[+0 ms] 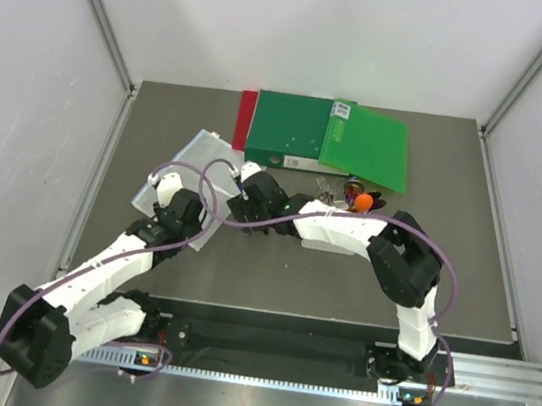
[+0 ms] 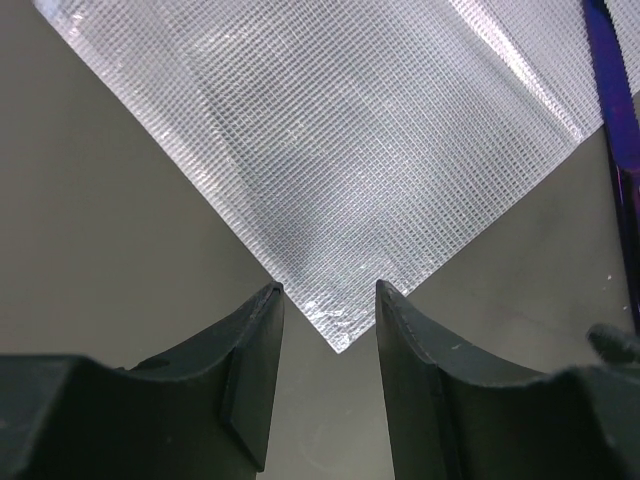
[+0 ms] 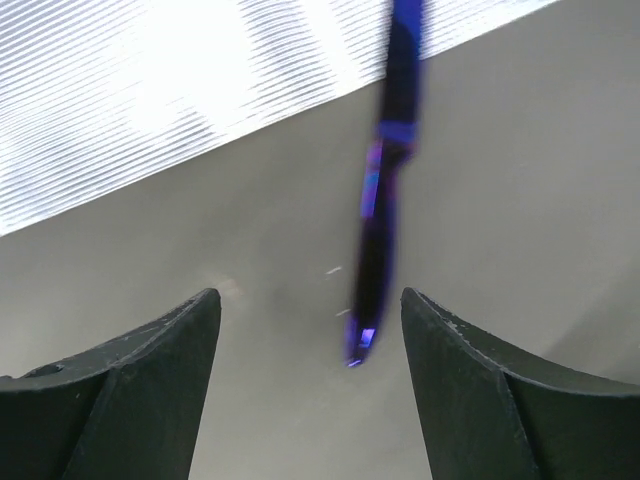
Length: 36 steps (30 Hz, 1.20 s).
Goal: Sort the eating utensils into containers
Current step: Move the knife to the center of the board.
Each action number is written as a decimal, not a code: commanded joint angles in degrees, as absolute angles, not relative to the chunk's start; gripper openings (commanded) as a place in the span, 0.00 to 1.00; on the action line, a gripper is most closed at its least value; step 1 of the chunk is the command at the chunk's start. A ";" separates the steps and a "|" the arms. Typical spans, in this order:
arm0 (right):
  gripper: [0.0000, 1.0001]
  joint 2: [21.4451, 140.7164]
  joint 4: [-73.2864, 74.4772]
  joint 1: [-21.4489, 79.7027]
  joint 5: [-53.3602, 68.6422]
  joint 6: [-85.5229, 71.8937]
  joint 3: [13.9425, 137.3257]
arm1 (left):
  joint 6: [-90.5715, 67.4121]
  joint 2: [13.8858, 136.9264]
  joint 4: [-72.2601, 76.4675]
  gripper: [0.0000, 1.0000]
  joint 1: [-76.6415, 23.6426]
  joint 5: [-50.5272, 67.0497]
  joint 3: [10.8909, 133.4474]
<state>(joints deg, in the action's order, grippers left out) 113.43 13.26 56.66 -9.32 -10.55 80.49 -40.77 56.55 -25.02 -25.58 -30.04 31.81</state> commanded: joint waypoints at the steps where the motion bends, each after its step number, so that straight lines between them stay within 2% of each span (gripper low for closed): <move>1: 0.73 116.18 14.75 52.74 -7.30 -8.18 85.95 | -41.83 53.09 -26.54 0.48 -25.31 -33.48 32.96; 11: 0.72 124.62 19.16 50.45 -3.69 -5.01 94.92 | -45.96 48.26 -31.29 0.49 -25.31 -40.25 33.31; 17: 0.65 126.47 20.12 50.45 -3.08 -5.36 97.03 | -46.05 46.50 -32.69 0.49 -25.40 -40.78 33.22; 19: 0.60 127.09 21.09 50.45 -3.25 -5.36 97.82 | -45.88 46.41 -32.26 0.49 -25.31 -40.61 33.13; 29: 0.56 132.36 30.58 52.38 -7.11 -5.54 105.64 | -45.79 45.53 -32.34 0.48 -25.40 -40.25 32.96; 32: 0.52 133.68 32.95 53.26 -8.08 -6.15 106.78 | -45.88 43.95 -32.52 0.48 -25.40 -40.43 33.05; 35: 0.40 134.21 33.57 53.96 -8.17 -6.94 106.00 | -45.79 42.20 -32.43 0.48 -25.40 -41.04 32.61; 36: 0.31 134.38 33.57 54.23 -8.35 -7.38 105.82 | -45.79 41.84 -32.26 0.49 -25.40 -41.04 32.43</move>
